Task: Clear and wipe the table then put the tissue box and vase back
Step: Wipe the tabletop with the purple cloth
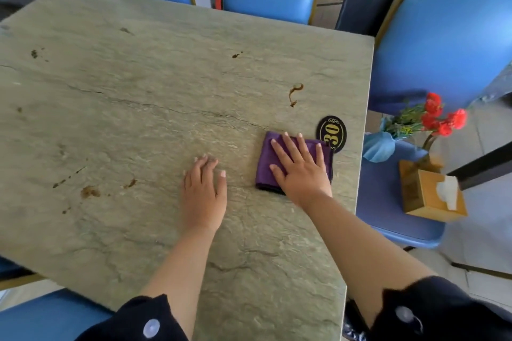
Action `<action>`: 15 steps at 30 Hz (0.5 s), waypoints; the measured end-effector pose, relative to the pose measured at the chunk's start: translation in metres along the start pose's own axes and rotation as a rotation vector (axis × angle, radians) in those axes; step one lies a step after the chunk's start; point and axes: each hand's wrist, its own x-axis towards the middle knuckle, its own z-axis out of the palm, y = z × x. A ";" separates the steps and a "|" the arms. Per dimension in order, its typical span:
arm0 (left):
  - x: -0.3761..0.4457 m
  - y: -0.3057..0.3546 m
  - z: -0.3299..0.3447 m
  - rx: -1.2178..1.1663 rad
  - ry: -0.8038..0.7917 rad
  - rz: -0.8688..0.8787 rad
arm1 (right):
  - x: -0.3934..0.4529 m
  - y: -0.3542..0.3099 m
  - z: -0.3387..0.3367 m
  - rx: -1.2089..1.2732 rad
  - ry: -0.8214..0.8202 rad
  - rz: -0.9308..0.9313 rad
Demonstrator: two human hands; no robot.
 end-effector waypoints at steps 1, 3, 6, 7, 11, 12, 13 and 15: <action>0.003 0.006 0.000 -0.043 0.043 -0.025 | 0.013 -0.006 -0.003 0.031 -0.019 0.024; 0.011 0.024 0.000 -0.121 0.134 0.015 | 0.036 -0.013 -0.011 0.212 -0.091 -0.059; 0.029 0.064 0.006 -0.209 0.092 0.201 | 0.059 0.006 -0.031 0.796 -0.112 -0.086; 0.034 0.081 0.011 -0.182 0.019 0.254 | 0.064 0.020 -0.037 0.868 -0.028 -0.031; 0.038 0.140 0.051 0.187 -0.321 0.320 | 0.082 0.078 -0.044 0.701 0.103 0.163; 0.040 0.145 0.061 0.250 -0.331 0.321 | 0.089 0.088 -0.043 0.661 0.109 0.171; 0.048 0.149 0.068 0.273 -0.302 0.345 | 0.097 0.095 -0.042 0.635 0.130 0.175; 0.078 0.150 0.078 0.275 -0.266 0.453 | 0.115 0.106 -0.041 0.617 0.178 0.199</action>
